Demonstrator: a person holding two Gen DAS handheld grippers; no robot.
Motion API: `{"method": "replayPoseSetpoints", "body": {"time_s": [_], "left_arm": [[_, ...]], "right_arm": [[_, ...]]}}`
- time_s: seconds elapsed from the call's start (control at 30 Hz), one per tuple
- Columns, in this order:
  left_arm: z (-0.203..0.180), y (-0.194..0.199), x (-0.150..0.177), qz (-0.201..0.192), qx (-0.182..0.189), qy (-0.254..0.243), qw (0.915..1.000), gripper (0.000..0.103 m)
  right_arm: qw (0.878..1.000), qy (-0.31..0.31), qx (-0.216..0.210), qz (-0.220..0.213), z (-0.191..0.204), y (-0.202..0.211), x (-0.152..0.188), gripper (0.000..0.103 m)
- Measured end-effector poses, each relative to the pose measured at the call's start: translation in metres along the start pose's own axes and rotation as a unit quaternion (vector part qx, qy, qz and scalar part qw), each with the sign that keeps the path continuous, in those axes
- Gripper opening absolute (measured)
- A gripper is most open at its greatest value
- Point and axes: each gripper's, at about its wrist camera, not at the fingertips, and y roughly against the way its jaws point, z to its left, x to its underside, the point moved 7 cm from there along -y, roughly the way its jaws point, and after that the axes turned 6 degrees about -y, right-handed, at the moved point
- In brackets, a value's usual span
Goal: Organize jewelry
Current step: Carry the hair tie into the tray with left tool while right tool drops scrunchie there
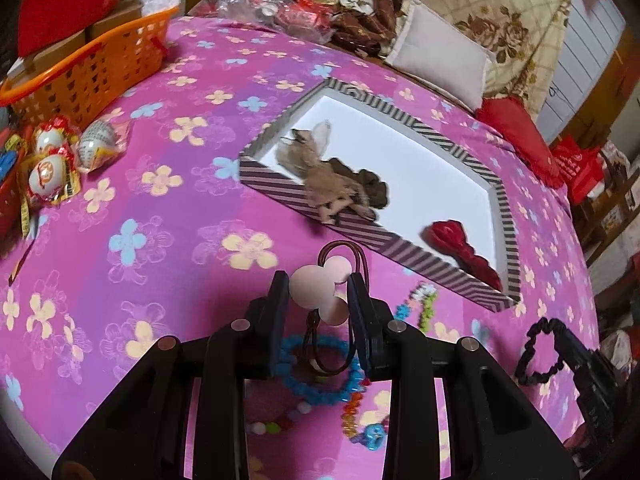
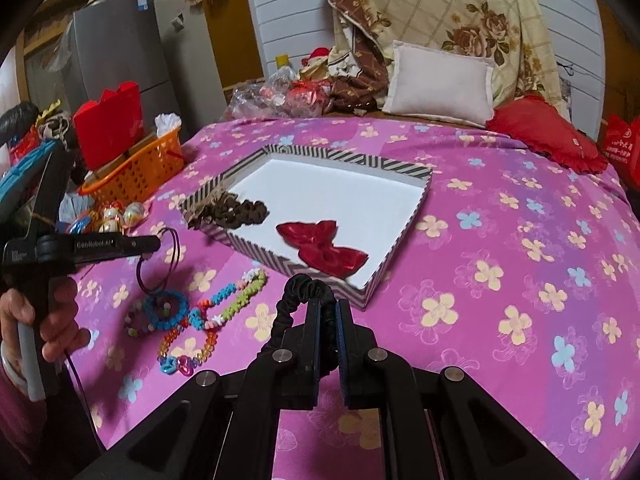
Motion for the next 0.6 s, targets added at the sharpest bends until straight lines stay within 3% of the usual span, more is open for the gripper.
{"method": "replayPoseSetpoints", "body": {"time_s": [0.33,0.6], "left_arm": [[-0.031,0.007,-0.016,-0.008,0.003,-0.038,0.9992,0.029],[-0.047,0.007,-0.052,-0.024,0.007,-0.036,0.9991,0.029]], "right_arm": [[1.000,-0.015,-0.004,-0.006,-0.005,-0.002,-0.011,0.007],[0.999,-0.035,-0.002,-0.020,-0.017,-0.005,-0.032,0.007]]}}
